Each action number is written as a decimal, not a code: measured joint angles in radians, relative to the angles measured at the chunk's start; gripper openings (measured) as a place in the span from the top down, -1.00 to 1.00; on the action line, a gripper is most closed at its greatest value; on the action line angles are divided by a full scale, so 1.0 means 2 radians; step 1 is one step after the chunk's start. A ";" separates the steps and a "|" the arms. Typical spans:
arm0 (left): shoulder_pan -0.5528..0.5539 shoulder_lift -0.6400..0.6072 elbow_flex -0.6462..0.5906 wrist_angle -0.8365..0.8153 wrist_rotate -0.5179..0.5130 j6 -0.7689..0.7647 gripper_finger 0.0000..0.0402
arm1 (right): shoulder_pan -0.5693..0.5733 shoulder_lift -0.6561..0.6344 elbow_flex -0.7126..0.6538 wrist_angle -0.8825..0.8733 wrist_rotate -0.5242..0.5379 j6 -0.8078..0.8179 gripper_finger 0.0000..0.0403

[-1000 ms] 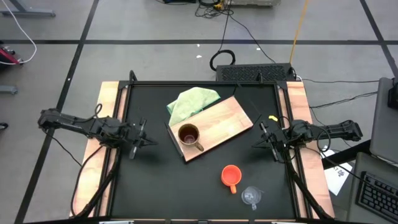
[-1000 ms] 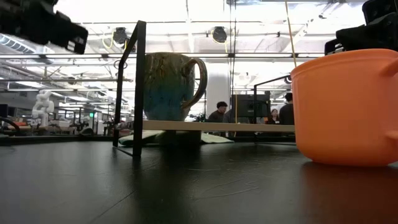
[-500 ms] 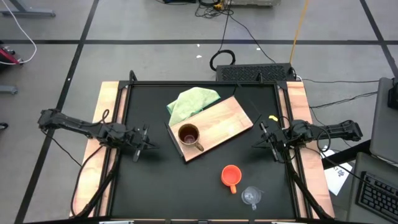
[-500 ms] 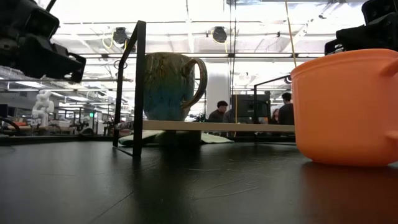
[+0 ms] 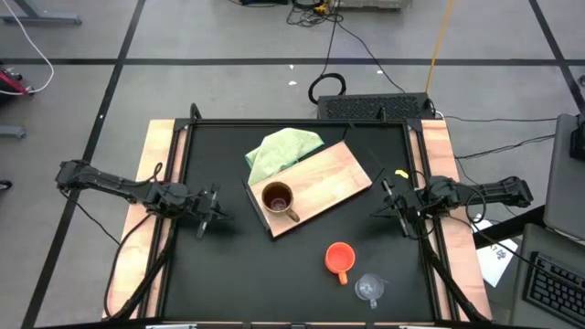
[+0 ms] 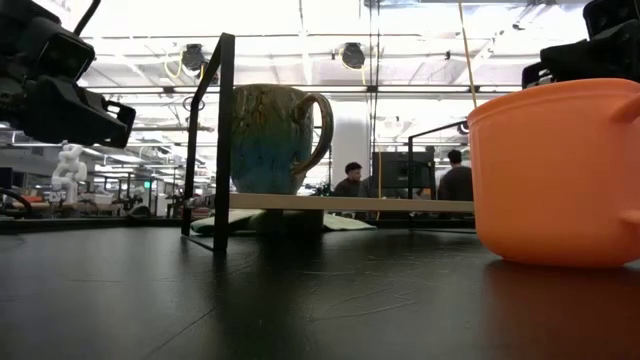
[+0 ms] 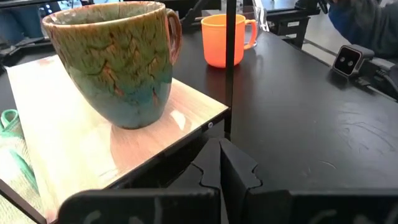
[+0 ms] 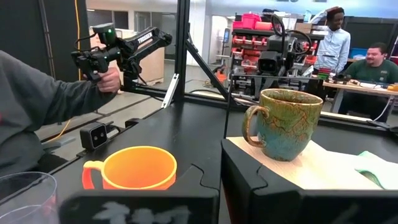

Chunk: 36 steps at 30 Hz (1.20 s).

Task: Stack small to large cups/mugs on shelf
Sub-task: Put the orange mug on the shelf

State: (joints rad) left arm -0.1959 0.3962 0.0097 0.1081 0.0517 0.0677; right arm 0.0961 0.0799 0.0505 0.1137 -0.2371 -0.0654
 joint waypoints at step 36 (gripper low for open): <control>0.000 0.001 0.000 -0.003 -0.006 0.008 0.97 | 0.021 0.139 0.068 0.061 -0.081 0.010 1.00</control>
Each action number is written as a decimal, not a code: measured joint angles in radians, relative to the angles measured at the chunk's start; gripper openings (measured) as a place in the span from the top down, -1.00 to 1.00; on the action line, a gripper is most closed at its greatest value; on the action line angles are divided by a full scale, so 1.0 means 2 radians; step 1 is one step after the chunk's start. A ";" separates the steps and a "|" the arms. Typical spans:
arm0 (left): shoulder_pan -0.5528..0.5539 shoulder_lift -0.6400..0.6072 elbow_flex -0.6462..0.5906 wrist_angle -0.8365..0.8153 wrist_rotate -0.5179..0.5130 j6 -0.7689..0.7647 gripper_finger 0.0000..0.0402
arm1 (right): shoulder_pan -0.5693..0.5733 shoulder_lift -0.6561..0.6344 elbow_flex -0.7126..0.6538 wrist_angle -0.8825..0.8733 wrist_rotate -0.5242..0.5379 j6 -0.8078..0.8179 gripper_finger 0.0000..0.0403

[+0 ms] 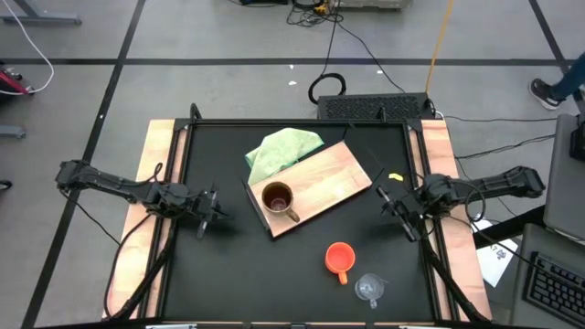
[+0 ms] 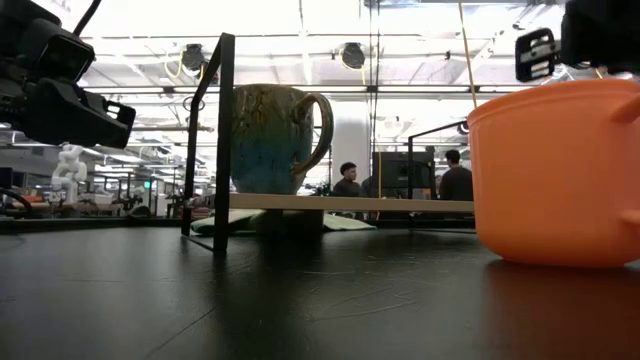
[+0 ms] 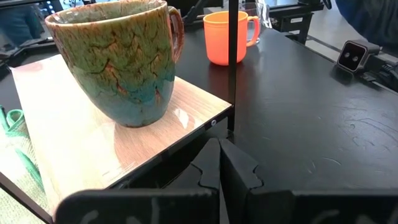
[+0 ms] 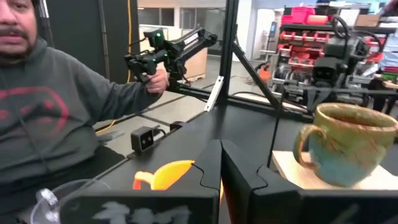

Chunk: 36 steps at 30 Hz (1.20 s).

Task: Stack small to large cups/mugs on shelf
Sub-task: Put the orange mug on the shelf

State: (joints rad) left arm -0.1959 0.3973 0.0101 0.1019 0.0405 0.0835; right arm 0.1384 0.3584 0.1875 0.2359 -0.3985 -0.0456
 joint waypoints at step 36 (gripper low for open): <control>0.000 0.000 0.000 0.002 0.000 -0.005 0.97 | 0.030 0.271 0.227 -0.176 0.057 0.014 1.00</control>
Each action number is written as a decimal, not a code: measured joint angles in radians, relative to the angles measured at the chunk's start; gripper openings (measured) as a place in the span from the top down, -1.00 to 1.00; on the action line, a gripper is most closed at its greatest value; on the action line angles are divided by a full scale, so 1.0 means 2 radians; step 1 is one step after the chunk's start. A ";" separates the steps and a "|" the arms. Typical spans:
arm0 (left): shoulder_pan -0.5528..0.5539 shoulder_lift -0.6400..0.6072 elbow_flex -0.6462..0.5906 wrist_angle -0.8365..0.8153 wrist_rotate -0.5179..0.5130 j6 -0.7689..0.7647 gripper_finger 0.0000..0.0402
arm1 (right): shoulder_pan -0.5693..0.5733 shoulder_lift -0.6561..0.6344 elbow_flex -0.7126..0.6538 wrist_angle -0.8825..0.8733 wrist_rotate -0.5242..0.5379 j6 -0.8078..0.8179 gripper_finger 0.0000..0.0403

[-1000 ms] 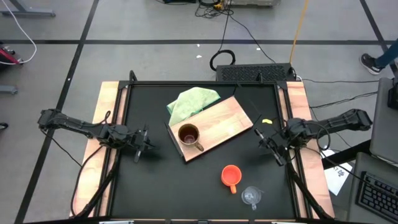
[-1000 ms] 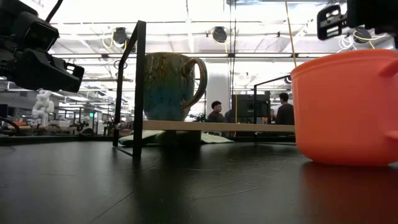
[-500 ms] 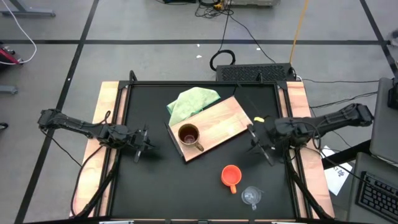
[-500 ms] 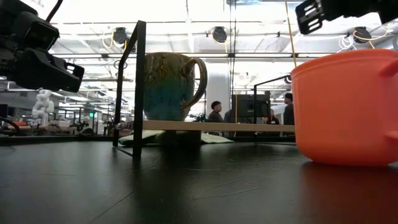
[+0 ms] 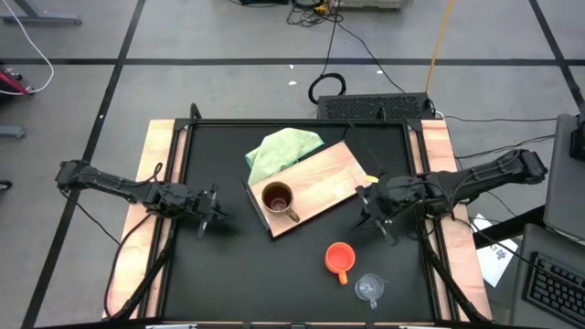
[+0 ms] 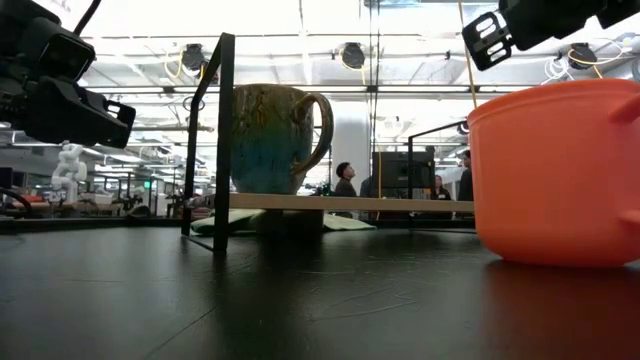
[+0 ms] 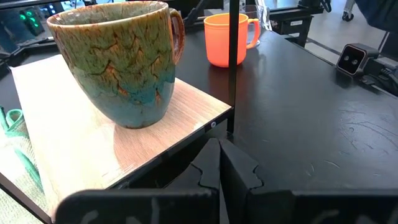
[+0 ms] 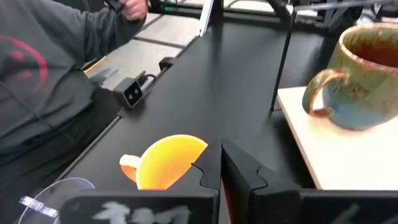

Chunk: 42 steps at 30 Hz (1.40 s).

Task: Stack small to large cups/mugs on shelf
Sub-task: Put the orange mug on the shelf

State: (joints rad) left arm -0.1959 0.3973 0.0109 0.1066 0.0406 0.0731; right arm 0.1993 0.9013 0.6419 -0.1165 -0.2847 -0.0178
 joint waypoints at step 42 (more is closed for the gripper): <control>0.000 0.000 0.000 0.002 -0.008 -0.006 0.97 | 0.068 0.167 0.118 -0.101 -0.003 0.048 1.00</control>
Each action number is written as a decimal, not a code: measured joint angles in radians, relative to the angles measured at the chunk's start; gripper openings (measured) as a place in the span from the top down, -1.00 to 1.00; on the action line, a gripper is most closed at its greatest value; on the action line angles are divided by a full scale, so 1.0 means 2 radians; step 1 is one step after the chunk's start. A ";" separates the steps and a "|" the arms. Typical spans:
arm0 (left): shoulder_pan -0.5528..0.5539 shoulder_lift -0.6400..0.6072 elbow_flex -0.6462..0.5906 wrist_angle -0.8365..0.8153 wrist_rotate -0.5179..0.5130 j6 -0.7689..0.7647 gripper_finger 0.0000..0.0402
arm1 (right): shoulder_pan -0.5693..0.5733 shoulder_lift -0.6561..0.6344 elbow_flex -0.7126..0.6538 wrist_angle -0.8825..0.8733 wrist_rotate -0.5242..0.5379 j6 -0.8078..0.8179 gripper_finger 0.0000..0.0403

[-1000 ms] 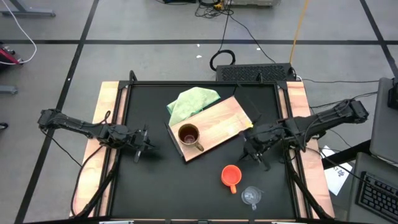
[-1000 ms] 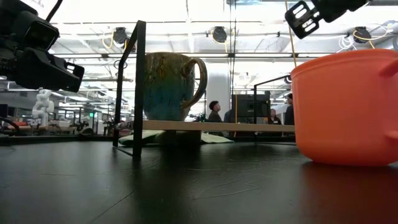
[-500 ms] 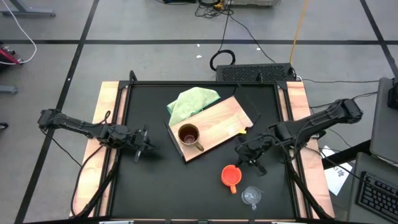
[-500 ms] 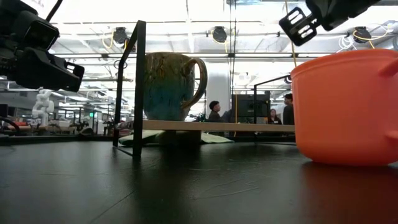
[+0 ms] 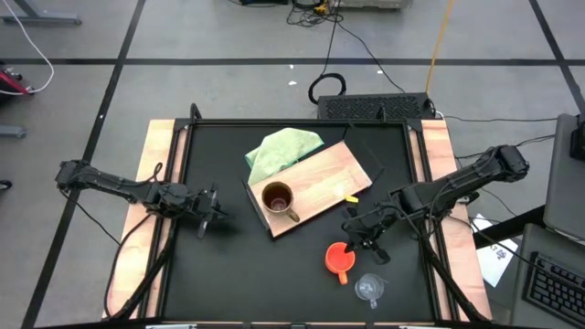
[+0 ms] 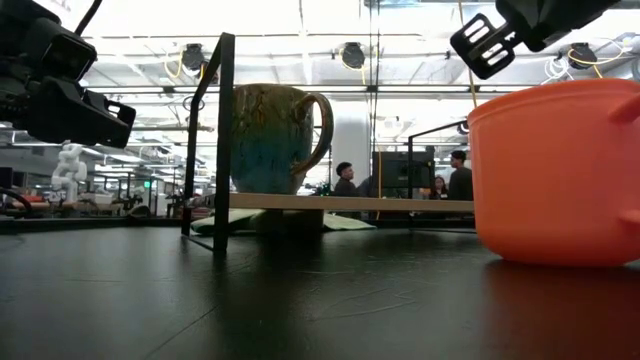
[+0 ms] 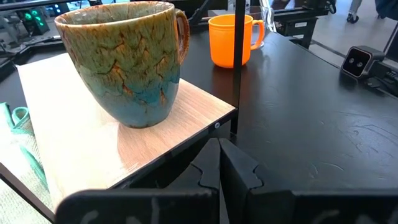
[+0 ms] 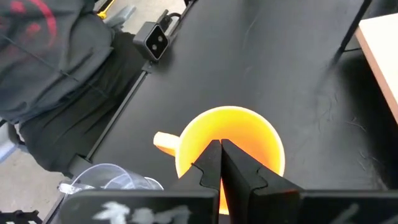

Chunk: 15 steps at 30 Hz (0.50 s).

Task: Stack small to large cups/mugs on shelf
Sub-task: Put the orange mug on the shelf

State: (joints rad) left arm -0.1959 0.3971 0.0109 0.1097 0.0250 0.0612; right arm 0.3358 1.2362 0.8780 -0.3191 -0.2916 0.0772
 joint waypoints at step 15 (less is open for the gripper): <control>0.000 0.000 0.000 -0.001 0.000 0.000 0.97 | 0.003 0.020 0.000 0.054 0.000 0.004 0.76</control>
State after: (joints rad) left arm -0.1955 0.3973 0.0109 0.1067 0.0250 0.0616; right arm 0.3424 1.2765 0.8780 -0.2115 -0.2909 0.0847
